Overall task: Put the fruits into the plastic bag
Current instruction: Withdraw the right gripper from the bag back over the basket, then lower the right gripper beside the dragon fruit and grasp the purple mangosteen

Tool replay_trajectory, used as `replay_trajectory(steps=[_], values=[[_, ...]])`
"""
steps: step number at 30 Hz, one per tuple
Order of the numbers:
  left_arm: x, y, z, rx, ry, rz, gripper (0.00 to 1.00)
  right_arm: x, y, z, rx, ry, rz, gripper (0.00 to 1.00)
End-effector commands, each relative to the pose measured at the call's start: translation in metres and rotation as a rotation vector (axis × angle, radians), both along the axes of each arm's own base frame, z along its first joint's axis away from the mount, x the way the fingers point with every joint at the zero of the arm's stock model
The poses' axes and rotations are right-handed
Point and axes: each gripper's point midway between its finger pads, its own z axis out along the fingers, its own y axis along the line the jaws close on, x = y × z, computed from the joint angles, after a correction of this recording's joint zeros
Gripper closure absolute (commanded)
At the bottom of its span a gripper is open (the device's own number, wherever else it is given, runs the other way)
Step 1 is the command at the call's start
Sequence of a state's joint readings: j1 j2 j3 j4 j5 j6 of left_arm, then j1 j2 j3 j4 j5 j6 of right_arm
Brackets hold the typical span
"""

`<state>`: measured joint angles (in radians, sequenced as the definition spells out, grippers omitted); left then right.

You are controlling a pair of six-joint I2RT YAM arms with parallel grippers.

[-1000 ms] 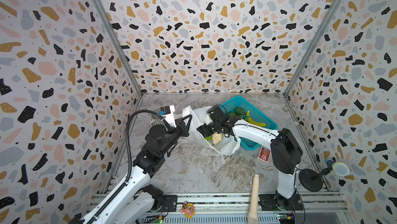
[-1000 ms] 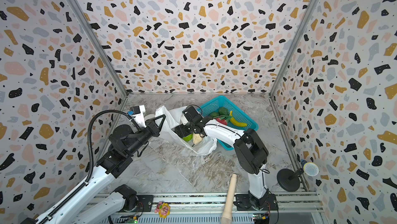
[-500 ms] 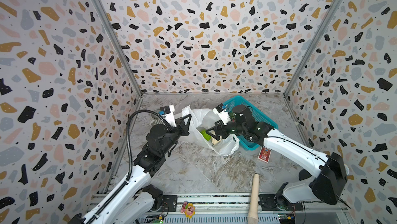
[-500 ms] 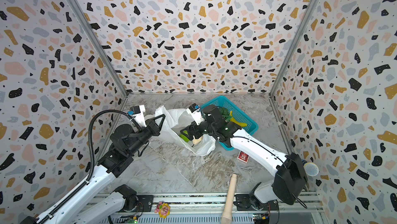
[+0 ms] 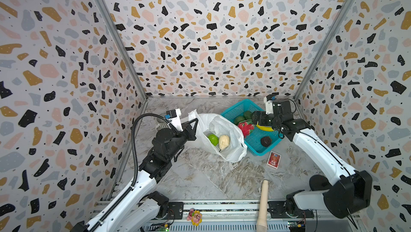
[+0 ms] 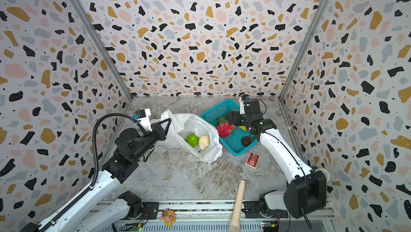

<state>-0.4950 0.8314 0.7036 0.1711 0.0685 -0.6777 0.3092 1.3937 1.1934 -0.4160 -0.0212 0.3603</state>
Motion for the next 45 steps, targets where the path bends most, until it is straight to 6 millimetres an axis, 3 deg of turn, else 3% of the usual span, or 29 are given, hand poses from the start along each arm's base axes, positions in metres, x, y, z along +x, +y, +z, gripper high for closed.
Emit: replay_trajectory(steps=[1, 10, 22, 26, 31, 36, 41, 45], values=[[-0.002, 0.0, 0.01, -0.018, -0.034, -0.001, 1.0, -0.008, -0.046, -0.049, -0.159, 0.171, -0.184, 0.08], [-0.003, 0.001, 0.011, -0.008, -0.038, 0.0, 1.0, -0.015, -0.05, -0.131, -0.23, 0.35, -0.201, 0.08], [0.0, 0.001, 0.008, 0.032, -0.046, 0.007, 1.0, -0.036, -0.057, -0.177, -0.324, 0.511, -0.188, 0.1], [0.001, 0.0, 0.007, 0.034, -0.05, 0.008, 1.0, -0.039, -0.054, -0.186, -0.339, 0.535, -0.166, 0.12], [0.004, -0.001, 0.008, 0.038, -0.056, 0.006, 1.0, -0.044, -0.042, -0.195, -0.342, 0.559, -0.118, 0.22], [0.006, -0.001, 0.005, 0.054, -0.058, 0.013, 1.0, -0.047, -0.018, -0.199, -0.285, 0.553, -0.072, 0.29], [0.008, -0.001, 0.004, 0.058, -0.056, 0.02, 1.0, -0.04, 0.008, -0.192, -0.162, 0.507, -0.035, 0.42], [0.009, -0.001, 0.004, 0.059, -0.054, 0.025, 1.0, -0.032, 0.018, -0.175, -0.093, 0.441, -0.025, 0.61]])
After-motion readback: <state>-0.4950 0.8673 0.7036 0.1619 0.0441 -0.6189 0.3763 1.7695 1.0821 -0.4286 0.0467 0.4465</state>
